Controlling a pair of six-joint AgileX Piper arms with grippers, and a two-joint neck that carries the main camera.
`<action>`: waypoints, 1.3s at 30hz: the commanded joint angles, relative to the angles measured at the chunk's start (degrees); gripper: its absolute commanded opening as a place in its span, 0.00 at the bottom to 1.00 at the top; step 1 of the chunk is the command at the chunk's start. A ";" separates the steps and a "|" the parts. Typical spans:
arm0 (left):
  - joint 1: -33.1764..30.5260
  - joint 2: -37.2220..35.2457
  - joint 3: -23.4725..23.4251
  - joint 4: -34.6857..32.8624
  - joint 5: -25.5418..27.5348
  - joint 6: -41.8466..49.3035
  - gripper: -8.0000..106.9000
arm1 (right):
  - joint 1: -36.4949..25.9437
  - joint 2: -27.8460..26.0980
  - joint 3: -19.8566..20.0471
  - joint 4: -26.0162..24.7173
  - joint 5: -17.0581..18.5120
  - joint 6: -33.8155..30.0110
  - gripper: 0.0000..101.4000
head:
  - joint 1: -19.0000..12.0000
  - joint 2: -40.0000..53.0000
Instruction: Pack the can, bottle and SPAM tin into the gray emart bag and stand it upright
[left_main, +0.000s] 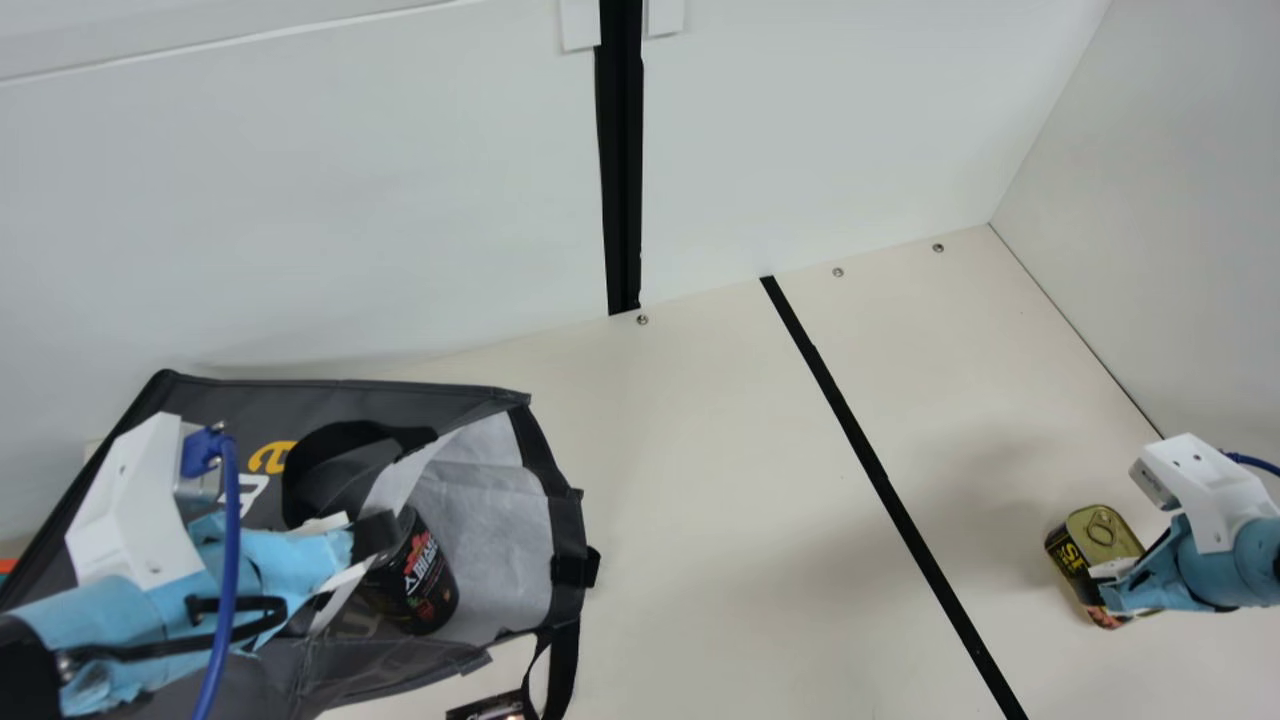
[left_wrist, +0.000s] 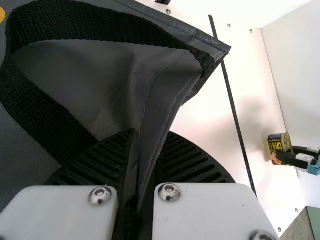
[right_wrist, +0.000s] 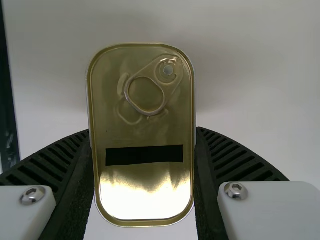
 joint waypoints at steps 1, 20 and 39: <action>0.00 0.00 0.00 0.00 0.00 0.00 0.00 | 0.16 -0.82 -0.13 0.28 0.70 -0.29 0.00 | -1.30 -0.05; 0.00 0.00 0.00 0.00 0.00 0.00 0.00 | 5.89 -12.41 2.58 0.34 5.29 2.89 0.00 | -1.30 -0.05; 0.00 0.00 0.00 0.00 0.00 0.00 0.00 | 22.92 -28.18 8.96 -3.91 8.44 16.47 0.00 | -1.30 -0.05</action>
